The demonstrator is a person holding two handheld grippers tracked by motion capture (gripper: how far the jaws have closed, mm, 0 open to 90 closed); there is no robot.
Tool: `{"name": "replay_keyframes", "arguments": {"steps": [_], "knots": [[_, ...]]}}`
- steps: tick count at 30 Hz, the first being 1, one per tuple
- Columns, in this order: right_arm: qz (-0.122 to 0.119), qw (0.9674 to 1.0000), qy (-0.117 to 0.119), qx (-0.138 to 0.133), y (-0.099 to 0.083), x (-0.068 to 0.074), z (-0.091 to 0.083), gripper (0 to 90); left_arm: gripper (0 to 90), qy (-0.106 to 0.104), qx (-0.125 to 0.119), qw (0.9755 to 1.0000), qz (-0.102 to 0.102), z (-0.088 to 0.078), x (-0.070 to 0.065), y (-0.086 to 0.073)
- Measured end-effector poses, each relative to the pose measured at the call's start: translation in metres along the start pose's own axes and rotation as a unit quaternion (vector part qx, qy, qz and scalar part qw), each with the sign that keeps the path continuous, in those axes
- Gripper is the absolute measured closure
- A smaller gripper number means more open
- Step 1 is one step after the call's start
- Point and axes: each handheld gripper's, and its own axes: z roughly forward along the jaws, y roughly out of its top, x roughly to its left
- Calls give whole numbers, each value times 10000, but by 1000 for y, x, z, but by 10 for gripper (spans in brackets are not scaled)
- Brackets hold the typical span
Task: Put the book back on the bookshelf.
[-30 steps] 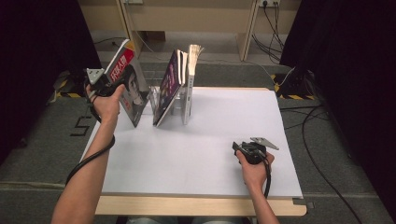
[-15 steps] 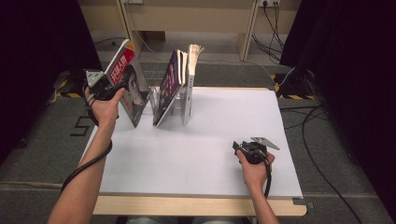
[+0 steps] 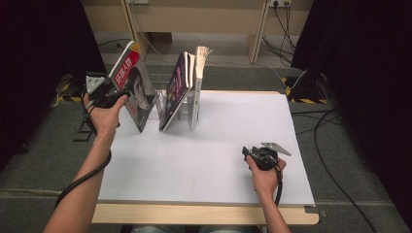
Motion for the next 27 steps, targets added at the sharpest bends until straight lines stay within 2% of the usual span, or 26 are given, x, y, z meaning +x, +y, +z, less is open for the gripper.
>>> {"name": "replay_keyframes", "arguments": {"steps": [10, 11, 20, 22, 27], "knots": [[37, 10000, -18, -4, 0, 0, -2, 549, 253, -144, 188, 9997, 41, -17, 0, -2], [-40, 10000, -38, -24, 0, -1, -2, 549, 251, -157, 212, 9996, 30, -19, 0, -3], [-45, 10000, -40, -1, -1, 0, -2, 549, 246, -289, 384, 9988, 24, -37, 4, -11], [29, 10000, -23, 3, -1, 1, -2, 549, 246, -282, 393, 9988, 31, -40, 5, -13], [-20, 10000, -31, -18, -1, 0, -2, 549, 246, -349, 411, 9985, 2, -48, 7, -15]]}}
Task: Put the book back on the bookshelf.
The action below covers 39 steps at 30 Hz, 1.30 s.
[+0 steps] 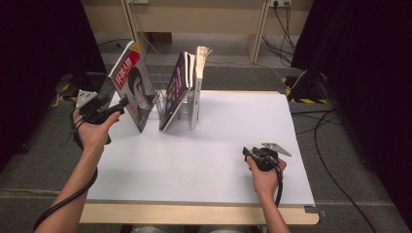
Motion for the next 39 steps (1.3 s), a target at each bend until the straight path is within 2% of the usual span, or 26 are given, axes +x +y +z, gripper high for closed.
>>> {"name": "replay_keyframes", "arguments": {"steps": [27, 39], "knots": [[31, 10000, -8, -13, 1, 0, -2, 550, 237, -174, 156, 9997, 33, -36, 6, -26], [-7, 10000, -11, -11, 0, 0, -1, 549, 235, -126, 204, 9997, 29, -49, 11, -42]]}}
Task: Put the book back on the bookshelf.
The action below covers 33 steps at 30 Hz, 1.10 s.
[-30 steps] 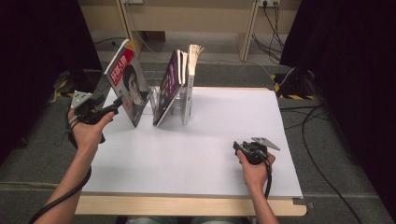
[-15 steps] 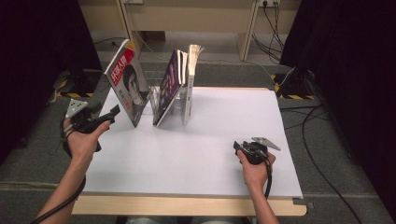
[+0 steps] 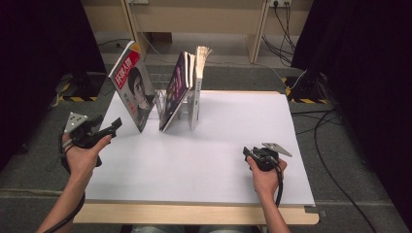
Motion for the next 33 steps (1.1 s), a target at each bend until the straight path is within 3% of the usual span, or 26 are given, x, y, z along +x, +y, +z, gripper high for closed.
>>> {"name": "replay_keyframes", "arguments": {"steps": [17, 33], "knots": [[-13, 10000, -5, -7, 0, 1, -1, 549, 239, 40, 39, 10000, 34, -14, 2, -24], [-14, 10000, -27, -15, 0, 1, -1, 549, 242, 171, 346, 9993, -6, -23, 11, -69]]}}
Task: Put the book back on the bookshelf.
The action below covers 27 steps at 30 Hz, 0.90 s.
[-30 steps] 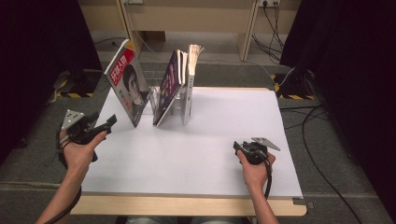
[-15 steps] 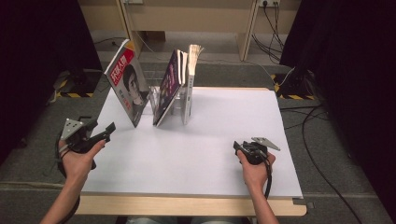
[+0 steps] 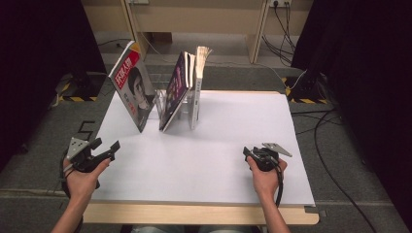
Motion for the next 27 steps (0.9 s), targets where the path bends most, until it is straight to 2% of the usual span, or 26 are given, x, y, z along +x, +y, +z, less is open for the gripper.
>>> {"name": "replay_keyframes", "arguments": {"steps": [13, 17, 20, 25, 27], "knots": [[-1, 10000, 1, -5, 0, -1, 0, 549, 244, 10, 305, 9995, 22, 5, 4, -29], [10, 10000, -4, 15, -1, 0, 0, 549, 245, -3, 365, 9993, -54, 7, 5, -34], [-68, 10000, -29, 3, -1, -1, 1, 549, 246, 19, 412, 9991, -39, 8, 6, -37], [44, 10000, -10, 36, -1, 0, 1, 549, 248, 53, 452, 9989, -70, 8, 9, -43], [3, 10000, -13, 20, -1, 0, 1, 549, 248, 47, 472, 9988, -99, 8, 9, -45]]}}
